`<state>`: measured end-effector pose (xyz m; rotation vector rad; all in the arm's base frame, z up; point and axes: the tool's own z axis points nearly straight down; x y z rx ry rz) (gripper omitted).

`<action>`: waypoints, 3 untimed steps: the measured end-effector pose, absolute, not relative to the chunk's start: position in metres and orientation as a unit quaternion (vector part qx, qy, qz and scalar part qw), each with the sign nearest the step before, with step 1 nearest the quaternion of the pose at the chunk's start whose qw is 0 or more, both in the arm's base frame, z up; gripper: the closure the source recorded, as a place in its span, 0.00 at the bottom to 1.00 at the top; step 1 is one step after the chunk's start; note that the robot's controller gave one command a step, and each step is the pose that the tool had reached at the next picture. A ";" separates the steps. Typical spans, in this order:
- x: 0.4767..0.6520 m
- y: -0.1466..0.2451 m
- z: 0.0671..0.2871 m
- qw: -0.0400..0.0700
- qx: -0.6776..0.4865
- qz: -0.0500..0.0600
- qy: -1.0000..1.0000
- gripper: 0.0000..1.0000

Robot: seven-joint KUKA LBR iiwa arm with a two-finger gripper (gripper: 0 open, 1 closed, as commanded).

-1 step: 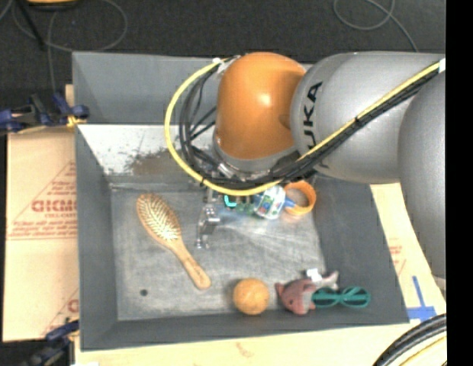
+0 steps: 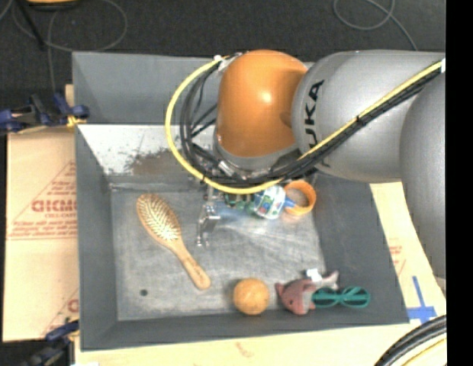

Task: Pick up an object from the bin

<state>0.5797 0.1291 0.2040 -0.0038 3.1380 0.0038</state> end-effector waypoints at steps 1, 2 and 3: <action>0.538 0.134 0.148 0.004 0.002 0.001 1.000 0.00; 0.522 0.140 0.127 -0.001 0.001 0.000 1.000 0.00; 0.573 0.129 0.133 0.001 -0.133 0.000 0.991 0.00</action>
Offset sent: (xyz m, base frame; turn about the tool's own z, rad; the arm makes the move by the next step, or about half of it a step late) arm -0.0659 0.0573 -0.0413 -0.1925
